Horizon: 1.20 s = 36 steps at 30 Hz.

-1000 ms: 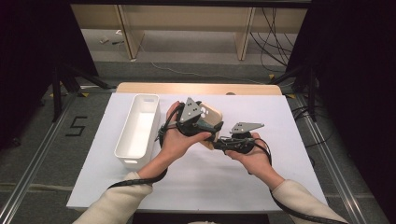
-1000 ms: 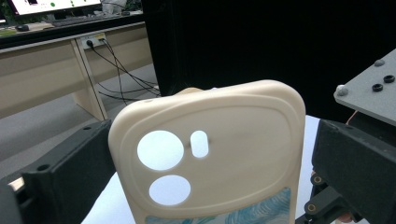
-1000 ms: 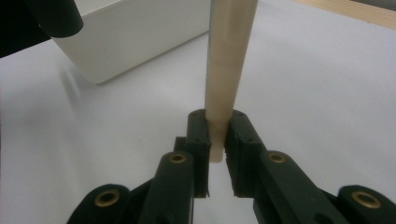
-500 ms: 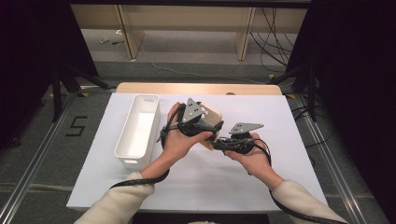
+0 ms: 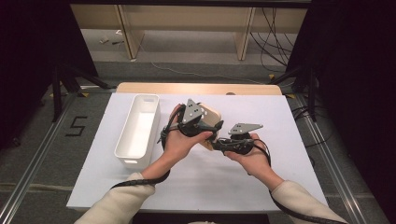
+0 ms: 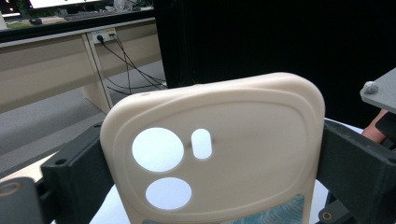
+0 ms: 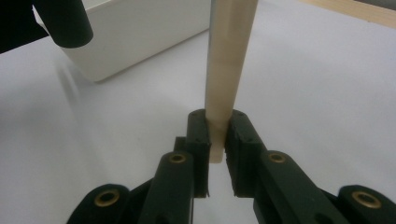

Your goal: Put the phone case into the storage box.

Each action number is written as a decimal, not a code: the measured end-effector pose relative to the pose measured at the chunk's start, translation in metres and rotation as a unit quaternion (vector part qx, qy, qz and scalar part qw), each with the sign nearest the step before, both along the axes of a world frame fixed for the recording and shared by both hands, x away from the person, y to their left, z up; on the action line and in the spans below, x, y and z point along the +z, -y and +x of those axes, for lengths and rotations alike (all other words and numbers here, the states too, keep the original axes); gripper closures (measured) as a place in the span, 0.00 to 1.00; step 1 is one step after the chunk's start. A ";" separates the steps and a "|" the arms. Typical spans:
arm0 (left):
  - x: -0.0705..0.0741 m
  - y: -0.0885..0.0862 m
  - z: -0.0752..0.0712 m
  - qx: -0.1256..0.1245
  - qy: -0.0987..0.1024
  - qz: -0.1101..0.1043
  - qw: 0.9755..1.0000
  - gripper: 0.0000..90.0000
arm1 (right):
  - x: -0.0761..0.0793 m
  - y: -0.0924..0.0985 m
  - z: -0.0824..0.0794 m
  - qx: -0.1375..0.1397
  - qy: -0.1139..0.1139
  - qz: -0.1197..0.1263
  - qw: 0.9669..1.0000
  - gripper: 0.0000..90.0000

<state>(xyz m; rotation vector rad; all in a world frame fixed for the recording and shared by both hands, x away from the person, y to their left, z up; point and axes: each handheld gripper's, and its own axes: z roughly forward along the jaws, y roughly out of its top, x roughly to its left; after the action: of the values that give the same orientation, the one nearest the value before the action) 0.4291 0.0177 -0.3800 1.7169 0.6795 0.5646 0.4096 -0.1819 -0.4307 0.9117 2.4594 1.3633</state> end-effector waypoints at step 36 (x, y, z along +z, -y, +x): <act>0.012 -0.014 0.001 0.002 0.013 -0.012 1.000 0.10 | -0.003 0.010 -0.002 -0.007 0.044 0.042 0.998 0.11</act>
<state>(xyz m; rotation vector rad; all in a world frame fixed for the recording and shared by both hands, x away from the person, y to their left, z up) 0.4304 0.0319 -0.3682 1.6827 0.6685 0.5781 0.4081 -0.1924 -0.4333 0.8655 2.3430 1.4804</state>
